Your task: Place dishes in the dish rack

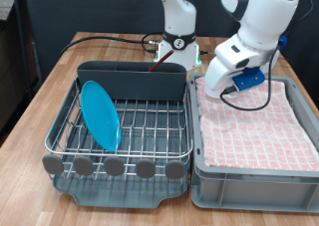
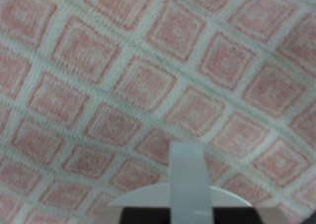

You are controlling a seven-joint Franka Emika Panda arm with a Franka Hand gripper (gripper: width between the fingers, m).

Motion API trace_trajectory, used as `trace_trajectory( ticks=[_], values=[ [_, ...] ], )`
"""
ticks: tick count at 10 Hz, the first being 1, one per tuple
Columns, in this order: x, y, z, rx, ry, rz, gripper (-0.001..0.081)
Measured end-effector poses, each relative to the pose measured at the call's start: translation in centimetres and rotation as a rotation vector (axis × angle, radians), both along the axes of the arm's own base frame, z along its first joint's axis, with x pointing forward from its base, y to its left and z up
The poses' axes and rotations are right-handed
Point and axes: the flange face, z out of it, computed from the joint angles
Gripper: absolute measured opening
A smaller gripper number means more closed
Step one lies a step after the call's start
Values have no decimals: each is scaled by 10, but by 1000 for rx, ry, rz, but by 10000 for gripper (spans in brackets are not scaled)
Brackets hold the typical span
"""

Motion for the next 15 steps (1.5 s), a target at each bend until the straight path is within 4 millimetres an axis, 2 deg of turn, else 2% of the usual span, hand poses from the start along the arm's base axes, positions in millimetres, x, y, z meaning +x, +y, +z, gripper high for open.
trace_trajectory(
  ticks=[3,7,8,11,15],
  values=[
    [11,-3,31,-9,1,-21,71],
    [50,-28,75,5,-48,-149,71],
    [57,-30,77,4,-43,-185,71],
    [65,-32,73,-13,-104,-141,71],
    [112,-59,72,-31,-184,-98,71]
  ],
)
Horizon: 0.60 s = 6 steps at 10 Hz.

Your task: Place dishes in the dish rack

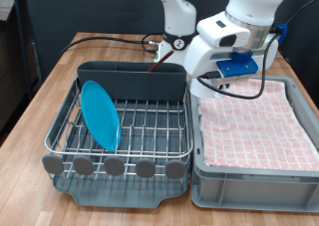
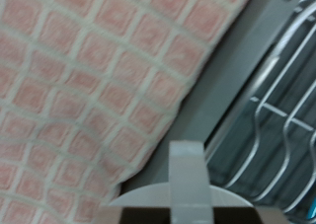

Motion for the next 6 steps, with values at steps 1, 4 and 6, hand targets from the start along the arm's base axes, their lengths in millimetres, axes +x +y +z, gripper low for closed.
trace_trajectory(
  ticks=[1,4,6],
  values=[
    [13,-7,4,1,-17,-13,71],
    [48,-25,14,31,-72,-120,71],
    [45,-25,12,26,-54,-114,71]
  ],
)
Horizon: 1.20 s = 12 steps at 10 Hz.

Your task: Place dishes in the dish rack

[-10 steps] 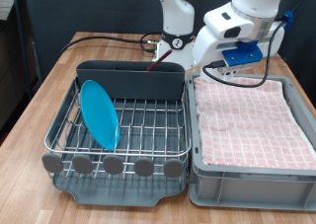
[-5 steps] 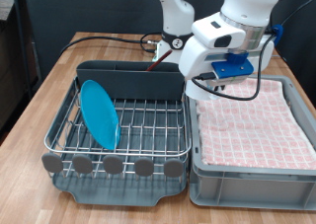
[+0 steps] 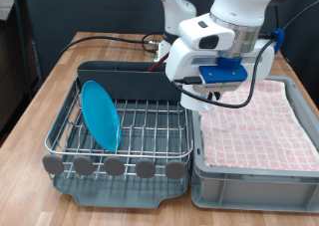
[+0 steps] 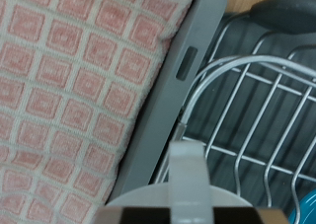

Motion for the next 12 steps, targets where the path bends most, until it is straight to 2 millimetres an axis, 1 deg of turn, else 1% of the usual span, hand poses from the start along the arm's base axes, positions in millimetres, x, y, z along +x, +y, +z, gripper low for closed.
trace_trajectory(
  ticks=[3,6,8,12],
  values=[
    [1,0,-1,2,-9,-45,71],
    [6,2,-2,11,-56,-112,71],
    [15,2,-1,13,-95,-138,71],
    [45,-7,-3,2,-128,-159,71]
  ],
)
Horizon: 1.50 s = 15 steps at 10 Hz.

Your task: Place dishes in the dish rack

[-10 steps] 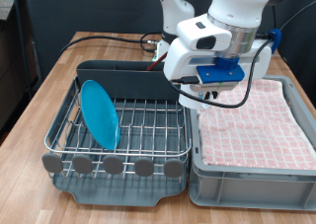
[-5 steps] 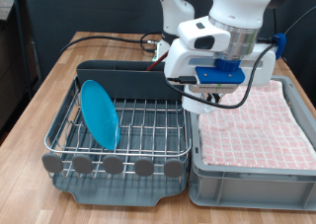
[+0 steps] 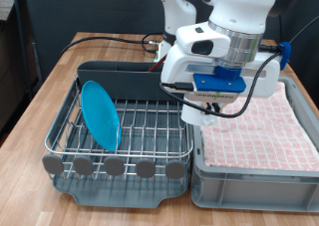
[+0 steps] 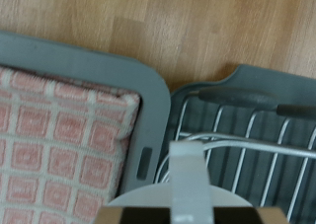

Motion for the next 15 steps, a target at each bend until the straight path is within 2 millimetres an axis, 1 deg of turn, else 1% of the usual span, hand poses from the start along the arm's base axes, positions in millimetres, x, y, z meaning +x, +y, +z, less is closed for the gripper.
trace_trajectory(
  ticks=[4,11,15],
  values=[
    [22,-7,-7,-10,-16,-12,71],
    [48,-31,-23,-11,-48,-29,71],
    [58,-35,-37,-1,-48,-33,71]
  ],
)
